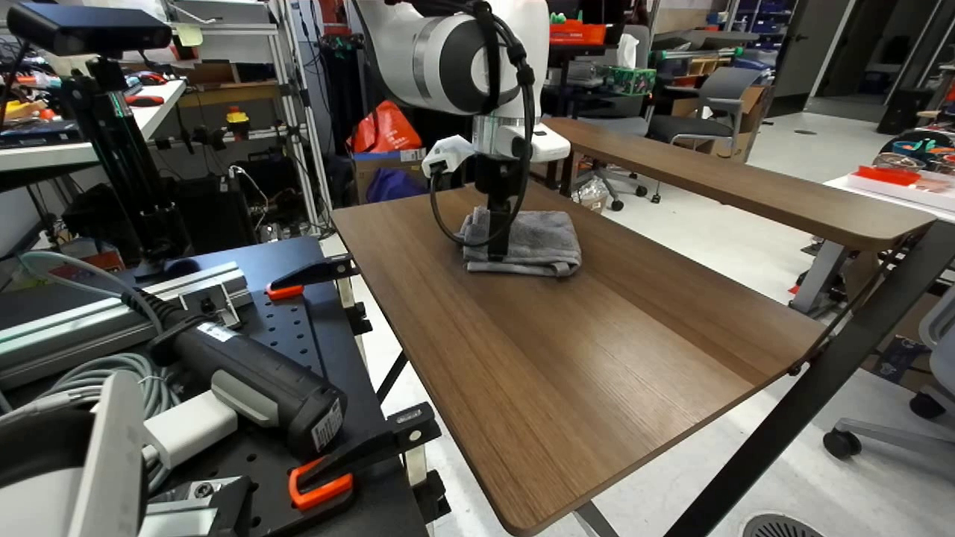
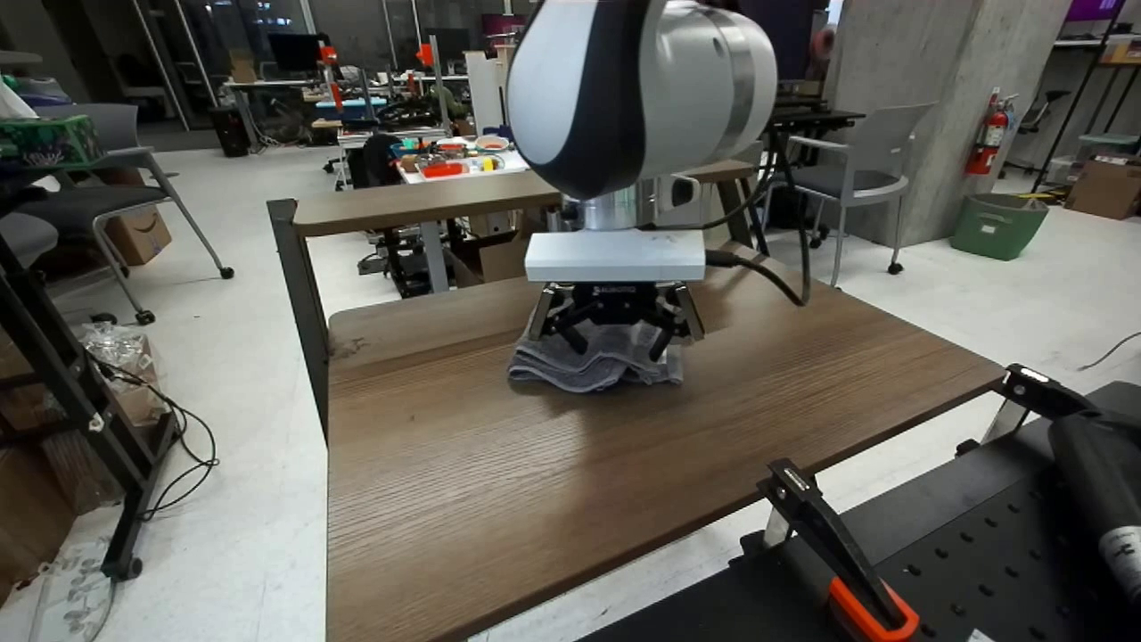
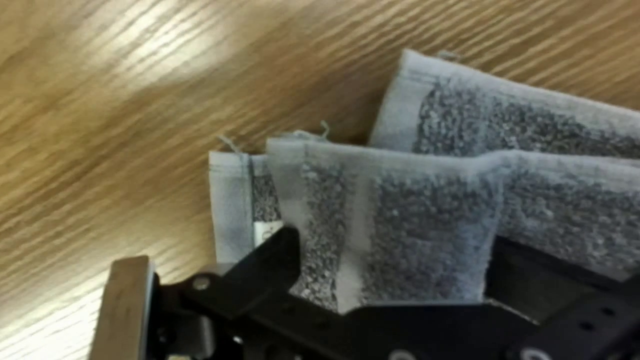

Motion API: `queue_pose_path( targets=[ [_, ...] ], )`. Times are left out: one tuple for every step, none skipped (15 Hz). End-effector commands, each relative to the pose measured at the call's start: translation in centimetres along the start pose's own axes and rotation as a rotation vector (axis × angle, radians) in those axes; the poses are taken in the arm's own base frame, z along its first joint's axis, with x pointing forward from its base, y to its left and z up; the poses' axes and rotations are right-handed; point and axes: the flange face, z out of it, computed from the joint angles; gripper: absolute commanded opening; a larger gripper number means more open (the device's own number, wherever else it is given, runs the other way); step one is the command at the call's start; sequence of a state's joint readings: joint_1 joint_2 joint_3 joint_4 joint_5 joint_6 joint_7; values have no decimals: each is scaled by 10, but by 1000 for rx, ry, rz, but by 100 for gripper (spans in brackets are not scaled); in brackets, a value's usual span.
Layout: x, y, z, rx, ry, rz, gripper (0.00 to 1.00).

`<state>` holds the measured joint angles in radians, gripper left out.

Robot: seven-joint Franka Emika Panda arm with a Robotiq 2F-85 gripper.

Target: Slide the cloth to the left on the table

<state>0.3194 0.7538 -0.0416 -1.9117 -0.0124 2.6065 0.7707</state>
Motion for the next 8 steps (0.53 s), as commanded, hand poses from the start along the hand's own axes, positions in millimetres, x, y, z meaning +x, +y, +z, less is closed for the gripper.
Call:
queue_pose_path(
  targets=[
    [3,-31,-1,-11,-6,-28,100],
    [4,-34,-9,-11,-11,-30,100],
    [4,-36,-19,-10,-19,-32,100],
    [3,-35,-34,-13,-28,-34,100],
    [1,-34,-48,-10,-33,-48,100],
    [-1,-31,-61,-8,-33,-59,100],
    [-3,-27,-72,-4,-32,-69,100],
    [-4,-18,-80,-14,-49,-87,100]
  ],
)
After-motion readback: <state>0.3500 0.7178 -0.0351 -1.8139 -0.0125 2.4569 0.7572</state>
